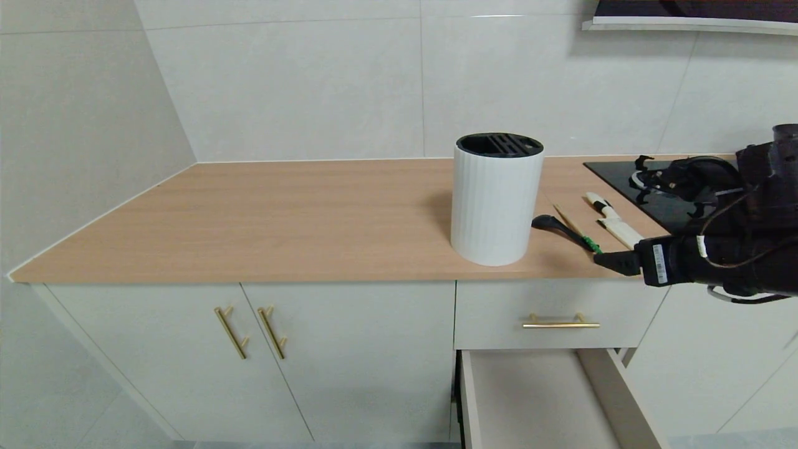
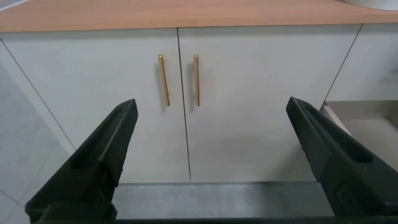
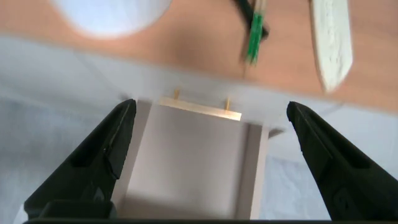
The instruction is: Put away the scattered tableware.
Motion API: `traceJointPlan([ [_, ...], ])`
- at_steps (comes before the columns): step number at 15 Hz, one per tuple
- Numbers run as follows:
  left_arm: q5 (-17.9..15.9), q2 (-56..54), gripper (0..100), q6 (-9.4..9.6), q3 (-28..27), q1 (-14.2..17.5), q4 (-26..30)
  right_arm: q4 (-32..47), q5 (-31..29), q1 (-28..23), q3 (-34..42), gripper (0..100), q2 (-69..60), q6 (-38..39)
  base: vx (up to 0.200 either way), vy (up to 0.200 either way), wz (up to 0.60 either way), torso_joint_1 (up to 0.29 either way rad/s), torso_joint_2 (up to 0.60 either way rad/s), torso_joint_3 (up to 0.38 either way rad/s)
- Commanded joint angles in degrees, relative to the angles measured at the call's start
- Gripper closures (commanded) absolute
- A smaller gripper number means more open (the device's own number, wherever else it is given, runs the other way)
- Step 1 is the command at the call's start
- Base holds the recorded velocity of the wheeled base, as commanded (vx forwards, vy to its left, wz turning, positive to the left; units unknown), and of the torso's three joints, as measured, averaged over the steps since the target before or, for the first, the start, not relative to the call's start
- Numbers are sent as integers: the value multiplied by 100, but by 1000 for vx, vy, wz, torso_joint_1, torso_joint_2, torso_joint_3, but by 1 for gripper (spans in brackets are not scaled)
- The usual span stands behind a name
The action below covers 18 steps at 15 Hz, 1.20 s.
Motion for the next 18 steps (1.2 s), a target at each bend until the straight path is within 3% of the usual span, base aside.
traceJointPlan([
  [1,-2,7,0,-1,1,1,-2,-49,-144,-90,-440,0,846,177,0,0,0,0,0,0],
  [3,-2,7,0,-1,1,1,-2,-58,-329,-187,-484,0,1066,415,0,0,0,0,0,0],
  [10,-2,7,0,-1,1,1,-2,-1297,-346,-627,-599,0,2015,432,0,0,0,0,0,0],
  [18,-2,7,0,-1,1,1,-2,-1579,-346,-618,-599,0,2217,441,0,0,0,0,0,0],
])
